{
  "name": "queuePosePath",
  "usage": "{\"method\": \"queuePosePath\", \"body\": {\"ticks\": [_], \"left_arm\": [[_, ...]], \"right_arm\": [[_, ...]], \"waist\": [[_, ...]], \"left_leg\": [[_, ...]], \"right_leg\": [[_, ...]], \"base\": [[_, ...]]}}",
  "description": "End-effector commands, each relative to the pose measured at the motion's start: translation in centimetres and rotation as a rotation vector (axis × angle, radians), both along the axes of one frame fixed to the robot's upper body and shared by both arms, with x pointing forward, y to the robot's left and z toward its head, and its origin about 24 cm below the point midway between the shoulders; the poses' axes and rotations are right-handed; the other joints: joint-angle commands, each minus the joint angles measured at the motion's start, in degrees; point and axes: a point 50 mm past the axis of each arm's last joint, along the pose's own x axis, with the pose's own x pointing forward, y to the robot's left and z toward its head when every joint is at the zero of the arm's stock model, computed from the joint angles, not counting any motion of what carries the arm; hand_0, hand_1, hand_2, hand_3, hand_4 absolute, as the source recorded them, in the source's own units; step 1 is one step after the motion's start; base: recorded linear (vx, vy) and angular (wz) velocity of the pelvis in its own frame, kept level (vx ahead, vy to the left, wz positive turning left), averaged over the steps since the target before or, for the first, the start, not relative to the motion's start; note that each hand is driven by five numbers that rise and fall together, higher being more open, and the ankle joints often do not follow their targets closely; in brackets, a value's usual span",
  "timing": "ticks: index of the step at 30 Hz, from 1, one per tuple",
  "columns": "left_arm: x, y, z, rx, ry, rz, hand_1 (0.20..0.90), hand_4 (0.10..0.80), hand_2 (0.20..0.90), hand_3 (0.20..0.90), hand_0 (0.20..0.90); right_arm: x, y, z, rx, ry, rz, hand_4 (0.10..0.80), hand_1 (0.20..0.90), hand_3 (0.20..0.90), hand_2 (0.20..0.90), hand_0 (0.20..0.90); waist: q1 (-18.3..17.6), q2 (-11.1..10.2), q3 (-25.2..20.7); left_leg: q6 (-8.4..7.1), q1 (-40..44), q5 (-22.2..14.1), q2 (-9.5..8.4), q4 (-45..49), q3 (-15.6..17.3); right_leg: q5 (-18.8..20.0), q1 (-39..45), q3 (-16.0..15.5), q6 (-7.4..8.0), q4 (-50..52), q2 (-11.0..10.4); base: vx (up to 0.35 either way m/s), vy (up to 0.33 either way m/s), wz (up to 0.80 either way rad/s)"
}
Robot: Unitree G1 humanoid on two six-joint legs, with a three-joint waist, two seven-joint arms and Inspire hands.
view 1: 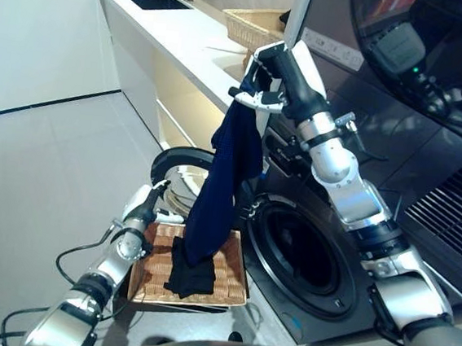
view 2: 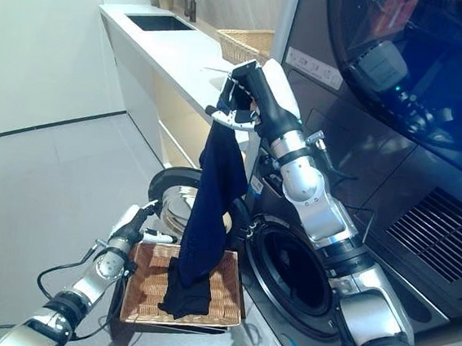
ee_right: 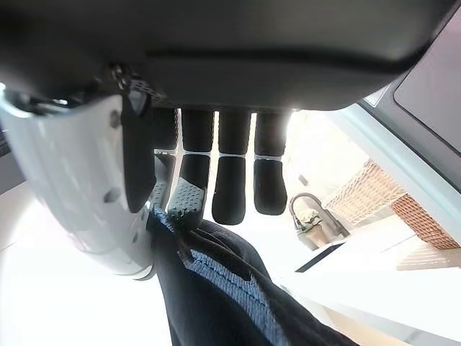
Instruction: Pick up the clothes and place them into the washing machine
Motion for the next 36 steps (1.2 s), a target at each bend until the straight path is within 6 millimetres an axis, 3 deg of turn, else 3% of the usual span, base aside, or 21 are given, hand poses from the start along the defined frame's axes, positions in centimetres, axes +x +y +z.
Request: {"method": "queuePosePath", "body": {"ticks": [1, 36], "left_arm": [[4.8, -2.7, 4.7, 0.004, -0.197, -0.091, 0.900, 0.800, 0.900, 0.900, 0.900], [6.8, -10.0, 7.1, -0.142, -0.232, -0.254, 0.900, 0.800, 0.900, 0.900, 0.900]], "right_arm": [[-1.5, 1.4, 8.1, 0.075, -0.292, 0.114, 0.300, 0.200, 0.200, 0.200, 0.200], [-2.1, 3.3, 10.5, 0.072, -0.348, 0.189, 0.300, 0.200, 0.200, 0.200, 0.200]], "waist": [[0.2, 1.0, -5.7], [-3.1, 2.1, -5.2]], "left_leg": [[-2.72, 0.0, -1.9, -0.69, 0.4, -2.8], [-2.84, 0.5, -2.1, -0.33, 0.2, -1.3]], "right_leg": [[-4.8, 0.0, -0.1, 1.35, 6.8, 0.6], [-5.1, -0.4, 2.0, 1.19, 7.2, 1.3]], "base": [[-0.004, -0.011, -0.06], [0.002, -0.006, -0.03]]}}
